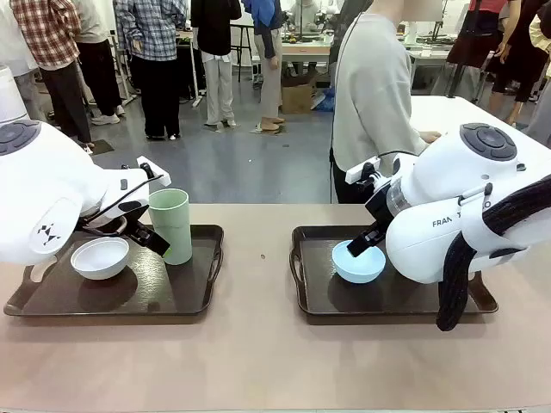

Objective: Set up a tray with a mat and arrange the tableware.
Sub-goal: Pick up the Picnic Bowl and Reusable plastic cup from the Handle tray in front of the human's position and hold them in the air.

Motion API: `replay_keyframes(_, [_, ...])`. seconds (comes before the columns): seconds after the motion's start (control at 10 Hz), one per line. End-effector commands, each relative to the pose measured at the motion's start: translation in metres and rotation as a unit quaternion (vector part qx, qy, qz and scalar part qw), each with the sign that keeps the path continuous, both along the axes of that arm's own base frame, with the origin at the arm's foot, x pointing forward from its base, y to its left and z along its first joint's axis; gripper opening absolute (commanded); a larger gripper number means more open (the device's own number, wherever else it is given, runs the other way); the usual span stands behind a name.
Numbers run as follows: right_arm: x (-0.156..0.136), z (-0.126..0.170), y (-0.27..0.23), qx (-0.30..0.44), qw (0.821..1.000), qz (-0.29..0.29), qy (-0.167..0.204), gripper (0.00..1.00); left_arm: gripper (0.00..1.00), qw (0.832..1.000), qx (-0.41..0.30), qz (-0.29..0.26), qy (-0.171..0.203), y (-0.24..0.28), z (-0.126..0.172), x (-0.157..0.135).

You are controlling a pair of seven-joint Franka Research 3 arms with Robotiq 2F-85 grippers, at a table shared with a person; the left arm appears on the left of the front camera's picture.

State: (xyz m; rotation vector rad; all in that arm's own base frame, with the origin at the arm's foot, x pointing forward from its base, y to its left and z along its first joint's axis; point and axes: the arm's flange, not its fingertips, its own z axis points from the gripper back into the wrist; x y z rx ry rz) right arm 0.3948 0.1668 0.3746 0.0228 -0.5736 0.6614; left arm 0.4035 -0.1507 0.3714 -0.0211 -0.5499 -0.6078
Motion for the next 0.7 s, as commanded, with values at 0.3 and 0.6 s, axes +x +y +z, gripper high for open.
replay_keyframes(0.3, [0.0,-0.0001,0.0,0.0,1.0,0.0,0.0,1.0,1.0,1.0,0.0,0.0,0.0,-0.0001,0.0,0.0])
replay_keyframes(0.6, [0.0,-0.0001,0.0,0.0,1.0,0.0,0.0,1.0,1.0,1.0,0.0,0.0,0.0,-0.0001,0.0,0.0])
